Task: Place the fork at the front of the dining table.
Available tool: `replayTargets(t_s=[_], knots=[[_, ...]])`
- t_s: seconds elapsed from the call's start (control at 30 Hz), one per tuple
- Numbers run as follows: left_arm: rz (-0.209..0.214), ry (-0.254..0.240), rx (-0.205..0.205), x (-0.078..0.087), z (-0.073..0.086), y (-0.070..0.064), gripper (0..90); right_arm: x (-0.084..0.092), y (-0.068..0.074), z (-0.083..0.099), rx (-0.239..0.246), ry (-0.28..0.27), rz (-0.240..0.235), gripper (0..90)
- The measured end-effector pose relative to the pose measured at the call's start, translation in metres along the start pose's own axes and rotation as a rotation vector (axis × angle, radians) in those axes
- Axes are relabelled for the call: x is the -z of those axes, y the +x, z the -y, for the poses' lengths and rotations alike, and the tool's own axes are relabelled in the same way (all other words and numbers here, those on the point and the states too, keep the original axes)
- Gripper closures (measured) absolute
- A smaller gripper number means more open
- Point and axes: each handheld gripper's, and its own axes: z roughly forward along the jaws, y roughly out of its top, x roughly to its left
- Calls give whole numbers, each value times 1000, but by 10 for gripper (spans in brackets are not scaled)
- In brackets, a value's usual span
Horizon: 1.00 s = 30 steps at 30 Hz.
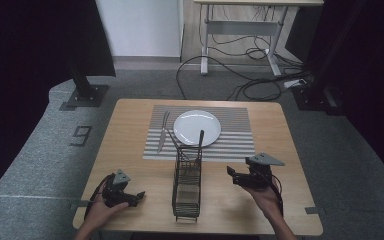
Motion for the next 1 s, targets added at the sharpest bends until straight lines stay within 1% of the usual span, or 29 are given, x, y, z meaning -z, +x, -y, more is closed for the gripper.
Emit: replayTargets(t_s=[0.13,0.33,0.37,0.43,0.57,0.63,0.7,0.77,0.8,0.9,1.0], knots=[[0,0,0,0,0,0,28,-8,4,-4,3,3,11,190],[0,0,0,0,0,0,28,-17,12,-13,6,-11,-16,223],[0,0,0,0,0,0,28,-20,16,-17,12,-17,-26,240],[0,0,0,0,0,0,28,-22,20,-20,21,-18,-25,252],[0,0,-1,0,0,0,28,-24,23,-25,29,-30,-23,274],[0,-1,1,0,0,0,28,-24,24,-32,21,-46,-28,296],[0,-1,0,0,0,0,28,-24,24,-34,21,-49,-31,301],[0,-1,0,0,0,0,28,-23,25,-43,15,-77,-44,334],[0,-1,0,0,0,0,28,-23,25,-43,15,-77,-44,334],[-1,-1,0,0,0,0,29,-25,27,-50,23,-88,-48,344],[-1,-1,0,0,0,0,28,-29,30,-57,23,-84,-68,357]])
